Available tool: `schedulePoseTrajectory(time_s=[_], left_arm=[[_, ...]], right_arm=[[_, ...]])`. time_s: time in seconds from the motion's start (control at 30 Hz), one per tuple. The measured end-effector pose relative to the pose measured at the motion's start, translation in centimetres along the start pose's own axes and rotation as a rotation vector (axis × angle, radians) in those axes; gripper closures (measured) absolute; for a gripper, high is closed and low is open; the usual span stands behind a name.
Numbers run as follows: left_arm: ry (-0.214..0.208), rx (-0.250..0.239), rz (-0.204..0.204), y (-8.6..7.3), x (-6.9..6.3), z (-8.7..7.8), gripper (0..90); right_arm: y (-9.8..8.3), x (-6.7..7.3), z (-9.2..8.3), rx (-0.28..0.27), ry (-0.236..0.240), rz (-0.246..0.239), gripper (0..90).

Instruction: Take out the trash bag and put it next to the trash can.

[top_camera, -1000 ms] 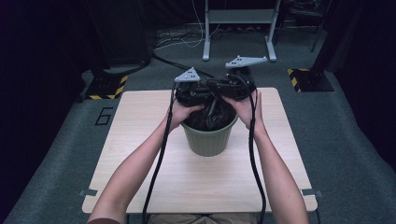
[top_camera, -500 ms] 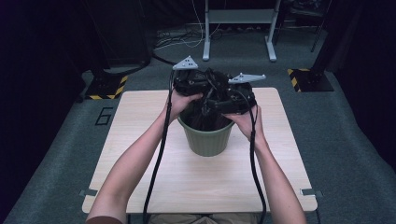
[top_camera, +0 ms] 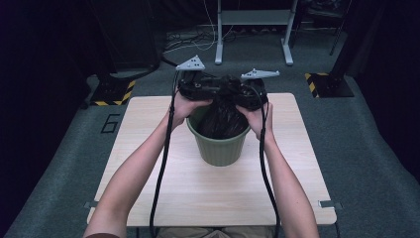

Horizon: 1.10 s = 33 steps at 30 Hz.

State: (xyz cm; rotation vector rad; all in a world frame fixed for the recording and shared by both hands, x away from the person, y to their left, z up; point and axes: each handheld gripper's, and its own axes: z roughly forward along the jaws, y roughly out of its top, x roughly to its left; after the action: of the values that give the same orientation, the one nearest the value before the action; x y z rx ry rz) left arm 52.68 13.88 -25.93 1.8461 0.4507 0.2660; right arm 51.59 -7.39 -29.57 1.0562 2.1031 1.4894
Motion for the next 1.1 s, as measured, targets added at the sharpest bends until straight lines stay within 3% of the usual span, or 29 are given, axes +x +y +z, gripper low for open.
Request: schedulePoseTrajectory(time_s=[0.1,0.37,0.47,0.57,0.7,0.73,0.8,0.83,0.9,0.97,1.1], left_arm=[[0.026,-0.003,-0.019,-0.5,0.4,-0.9,37.0],[0.072,0.005,-0.035,-3.1,0.2,-3.0,21.5],[0.073,0.035,-0.064,-4.2,0.2,-2.0,15.2],[0.084,0.051,-0.092,-4.7,0.2,-0.3,15.5],[0.112,0.058,-0.080,-5.0,-0.3,1.7,16.1],[0.116,0.054,-0.074,-5.0,-0.4,2.1,20.4],[0.100,0.033,-0.083,-5.2,-0.3,2.4,50.0],[0.071,0.010,-0.103,-5.3,-0.2,2.5,63.8],[0.068,0.001,-0.109,-5.4,0.1,2.6,83.0],[0.069,-0.011,-0.106,-5.4,0.2,2.4,89.0],[0.081,-0.023,-0.096,-5.0,0.6,1.5,89.7]], right_arm=[[0.1,0.0,-0.2,0.009,-0.011,0.000,89.1],[1.2,0.3,-1.7,-0.027,-0.011,0.030,89.4],[1.8,1.1,-1.9,-0.036,-0.021,0.024,89.4],[2.7,2.4,-1.9,-0.053,-0.023,0.030,89.4],[3.4,4.0,-1.9,-0.061,-0.012,0.029,89.3],[3.5,4.2,-1.9,-0.063,-0.010,0.027,89.3],[3.6,4.4,-2.1,-0.068,0.004,0.042,89.2],[3.6,4.3,-2.2,-0.070,0.004,0.048,89.1],[3.4,3.9,-2.4,-0.077,0.002,0.055,88.7],[3.2,3.3,-2.7,-0.077,-0.011,0.065,87.7],[2.5,1.5,-3.7,-0.092,-0.027,0.098,81.4]])
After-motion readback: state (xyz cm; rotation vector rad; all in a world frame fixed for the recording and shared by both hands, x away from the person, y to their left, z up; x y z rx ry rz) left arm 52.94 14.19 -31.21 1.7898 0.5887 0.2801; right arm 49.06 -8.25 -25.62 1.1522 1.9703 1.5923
